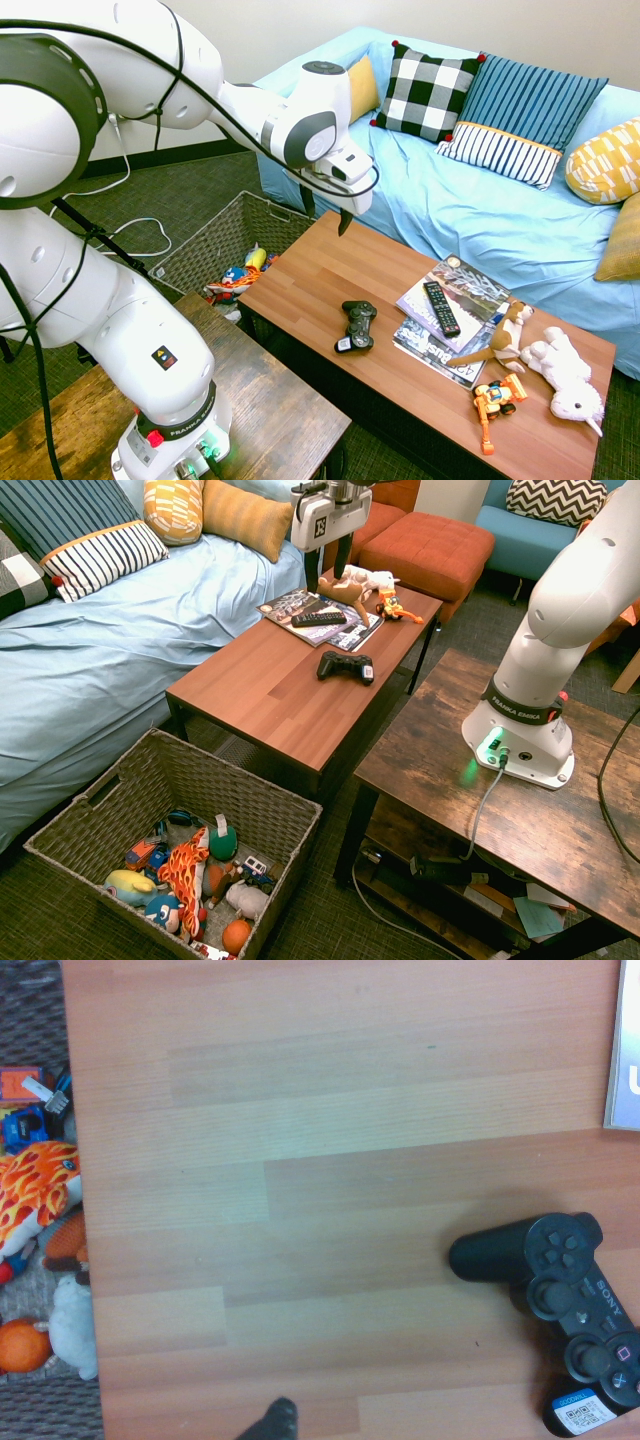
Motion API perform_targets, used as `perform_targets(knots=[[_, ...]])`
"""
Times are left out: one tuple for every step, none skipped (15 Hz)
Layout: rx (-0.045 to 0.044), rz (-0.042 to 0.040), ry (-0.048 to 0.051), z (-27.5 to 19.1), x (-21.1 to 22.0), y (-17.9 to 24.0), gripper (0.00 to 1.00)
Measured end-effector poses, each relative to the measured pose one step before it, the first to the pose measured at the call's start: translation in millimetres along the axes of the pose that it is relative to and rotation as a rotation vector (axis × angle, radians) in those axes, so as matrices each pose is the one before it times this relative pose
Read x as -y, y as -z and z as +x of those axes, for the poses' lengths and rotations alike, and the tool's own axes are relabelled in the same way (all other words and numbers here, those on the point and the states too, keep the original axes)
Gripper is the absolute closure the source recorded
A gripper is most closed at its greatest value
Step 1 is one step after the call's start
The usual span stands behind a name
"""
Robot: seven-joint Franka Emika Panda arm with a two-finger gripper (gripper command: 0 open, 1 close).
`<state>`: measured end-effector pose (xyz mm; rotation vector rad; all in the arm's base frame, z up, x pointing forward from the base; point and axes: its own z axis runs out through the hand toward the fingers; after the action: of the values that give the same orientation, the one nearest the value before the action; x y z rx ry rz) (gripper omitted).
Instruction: Put the gamepad in the basket
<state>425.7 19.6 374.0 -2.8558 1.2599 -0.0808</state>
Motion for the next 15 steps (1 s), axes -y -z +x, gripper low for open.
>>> perform_targets(knots=[[-0.00157, 0.00209, 0.00007, 0.83, 1.04, 0.98, 0.00], [-0.00185, -0.00288, 0.00449, -0.08, -0.27, -0.96, 0.00], [-0.01015, -0.00493, 0.01247, -0.22, -1.17, -2.84, 0.00], [-0.01375, -0.00576, 0.01694, -0.40, -2.56, -5.42, 0.00], [-0.01675, -0.00478, 0.02183, -0.14, -3.56, -7.80, 0.00], [-0.01354, -0.00766, 0.02034, 0.31, -5.02, -10.51, 0.00], [-0.01220, -0.01076, 0.01984, 0.72, -5.60, -12.94, 0.00], [-0.01338, -0.01167, 0.01971, 1.40, -6.03, -14.56, 0.00], [-0.00951, -0.00837, 0.01739, 2.09, -6.05, -15.56, 0.00], [-0.00888, -0.00610, 0.01841, 1.92, -5.50, -15.81, 0.00], [-0.01145, -0.00310, 0.02205, 2.28, -4.39, -14.56, 0.00], [-0.00964, 0.00142, 0.01926, 2.16, -2.94, -12.15, 0.00], [-0.00740, 0.00227, 0.00047, 2.00, -2.93, -10.08, 0.00], [-0.00329, -0.00305, -0.01792, 4.68, -5.40, -15.72, 0.00], [-0.01119, -0.00959, 0.01699, 0.89, -0.21, -1.08, 0.00]])
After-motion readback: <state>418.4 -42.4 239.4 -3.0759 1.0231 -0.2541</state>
